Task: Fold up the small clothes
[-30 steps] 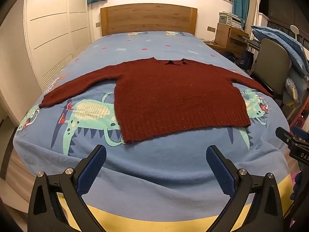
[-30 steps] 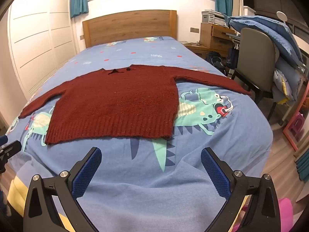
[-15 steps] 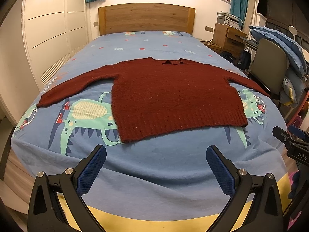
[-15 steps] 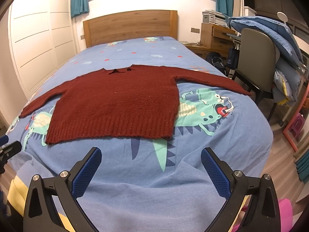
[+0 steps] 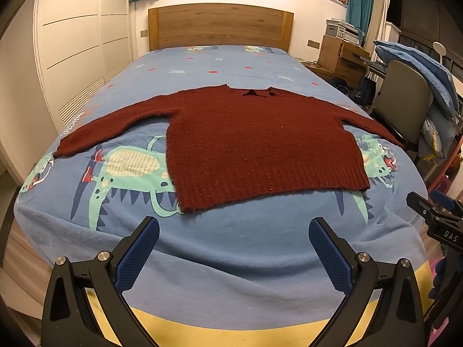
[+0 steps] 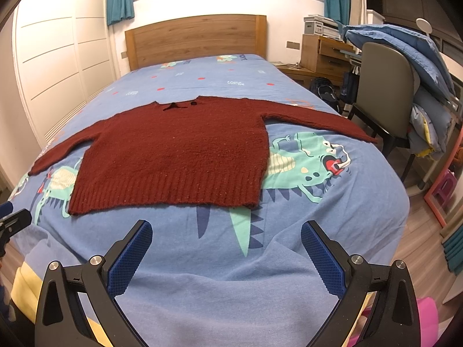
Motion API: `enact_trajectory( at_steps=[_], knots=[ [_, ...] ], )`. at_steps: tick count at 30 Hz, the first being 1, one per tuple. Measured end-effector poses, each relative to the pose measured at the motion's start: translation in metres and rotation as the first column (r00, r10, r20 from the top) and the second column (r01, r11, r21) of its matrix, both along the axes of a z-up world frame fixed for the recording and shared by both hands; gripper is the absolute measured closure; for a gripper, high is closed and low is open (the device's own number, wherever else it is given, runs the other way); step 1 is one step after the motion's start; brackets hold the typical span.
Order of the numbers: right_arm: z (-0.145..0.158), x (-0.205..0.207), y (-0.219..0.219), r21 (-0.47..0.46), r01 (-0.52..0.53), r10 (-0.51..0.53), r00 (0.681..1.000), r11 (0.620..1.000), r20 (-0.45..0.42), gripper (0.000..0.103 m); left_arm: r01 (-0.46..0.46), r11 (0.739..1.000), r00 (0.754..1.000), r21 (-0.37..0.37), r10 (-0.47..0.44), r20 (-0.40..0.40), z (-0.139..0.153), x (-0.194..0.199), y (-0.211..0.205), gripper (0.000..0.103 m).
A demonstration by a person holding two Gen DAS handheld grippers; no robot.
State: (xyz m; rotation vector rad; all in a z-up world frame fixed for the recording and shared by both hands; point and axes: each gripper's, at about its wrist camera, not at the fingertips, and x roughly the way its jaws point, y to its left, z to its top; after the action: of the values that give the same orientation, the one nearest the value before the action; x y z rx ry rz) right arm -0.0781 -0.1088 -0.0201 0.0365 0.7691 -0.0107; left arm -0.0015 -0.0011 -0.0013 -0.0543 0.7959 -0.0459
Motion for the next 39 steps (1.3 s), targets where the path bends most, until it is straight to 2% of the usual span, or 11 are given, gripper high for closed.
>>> enact_trajectory(
  at_steps=[22, 39],
  knots=[
    [-0.001, 0.005, 0.002, 0.004, -0.008, 0.008, 1.0, 1.0, -0.01, 0.0, -0.036, 0.999, 0.999, 0.011, 0.036, 0.001, 0.004, 0.005, 0.006, 0.001],
    [0.005, 0.022, -0.002, 0.005, -0.004, 0.004, 1.0, 1.0, -0.007, 0.0, -0.032, 0.999, 0.999, 0.027, 0.032, 0.013, 0.007, 0.017, 0.003, 0.001]
  ],
)
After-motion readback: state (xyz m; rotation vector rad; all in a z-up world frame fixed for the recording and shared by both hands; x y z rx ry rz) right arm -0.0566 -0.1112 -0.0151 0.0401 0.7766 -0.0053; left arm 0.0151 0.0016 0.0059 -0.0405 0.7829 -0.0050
